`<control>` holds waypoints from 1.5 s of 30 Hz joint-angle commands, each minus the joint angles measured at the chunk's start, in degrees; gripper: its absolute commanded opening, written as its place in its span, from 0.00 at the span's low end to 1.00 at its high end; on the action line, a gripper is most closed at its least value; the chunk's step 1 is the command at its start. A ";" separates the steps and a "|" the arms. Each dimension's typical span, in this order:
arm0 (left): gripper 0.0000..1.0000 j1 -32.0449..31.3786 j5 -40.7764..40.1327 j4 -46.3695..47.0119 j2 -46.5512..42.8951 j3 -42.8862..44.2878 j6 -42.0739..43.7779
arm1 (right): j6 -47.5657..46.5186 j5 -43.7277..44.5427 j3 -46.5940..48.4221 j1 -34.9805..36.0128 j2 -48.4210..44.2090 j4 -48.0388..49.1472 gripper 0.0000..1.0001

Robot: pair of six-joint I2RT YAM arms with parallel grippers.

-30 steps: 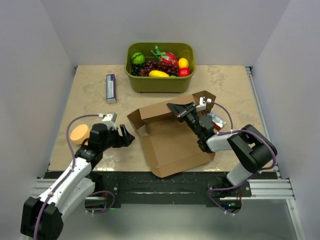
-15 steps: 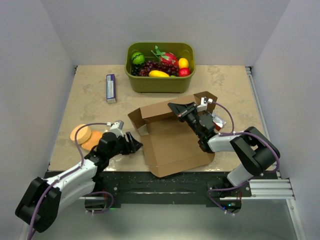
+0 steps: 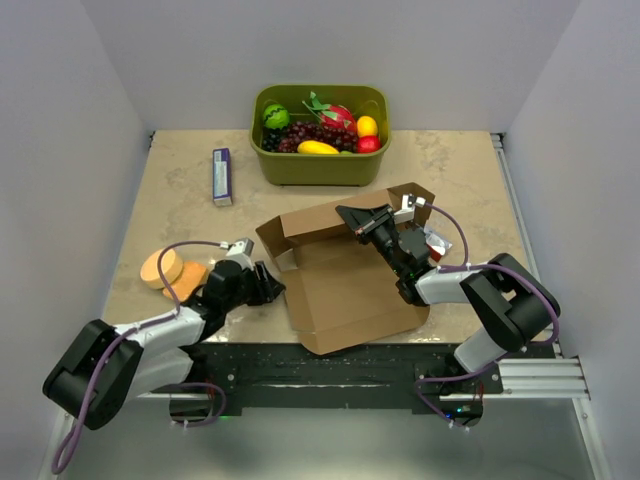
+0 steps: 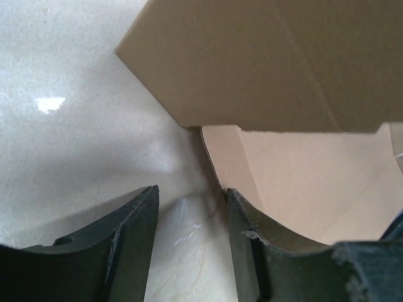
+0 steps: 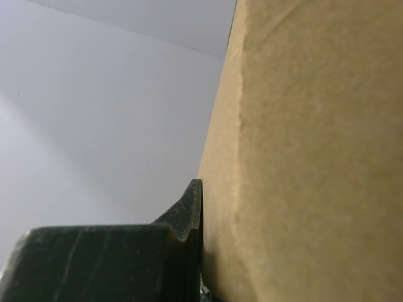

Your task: Fold the paper box

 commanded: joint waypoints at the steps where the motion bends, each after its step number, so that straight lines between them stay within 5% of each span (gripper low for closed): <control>1: 0.49 -0.74 -4.23 -0.76 1.57 1.12 3.41 | -3.59 2.66 -0.83 -0.21 -0.28 -2.49 0.00; 10: 0.26 -2.31 -9.50 -5.59 2.72 2.43 6.66 | -3.33 2.92 -1.18 -0.21 -0.28 -2.15 0.00; 16: 0.24 -3.90 -10.21 -6.03 4.57 3.93 6.49 | -3.06 2.83 -1.53 -0.21 -0.37 -1.97 0.00; 24: 0.25 -3.73 -12.76 -8.13 -5.02 4.71 6.57 | -3.50 3.10 -1.80 -0.21 -1.95 -2.93 0.00; 28: 0.25 0.66 -11.83 -8.42 -4.31 7.79 8.68 | -3.59 2.84 -2.06 -0.12 -2.48 -2.67 0.00; 34: 0.39 2.34 -2.67 -4.71 -9.76 7.10 13.96 | -3.94 3.45 -2.50 -0.21 -3.62 -3.28 0.00; 37: 0.53 1.55 -0.03 -5.33 -11.95 6.04 14.31 | -4.03 3.62 -2.33 -0.12 -3.71 -3.46 0.00; 41: 0.72 -3.10 -4.93 -8.31 -13.19 6.83 12.65 | -4.11 3.89 -2.06 -0.21 -3.36 -3.64 0.00; 45: 0.78 -4.78 -8.61 -7.80 -12.05 8.41 10.45 | -3.59 3.72 -1.89 -0.21 -2.48 -3.55 0.00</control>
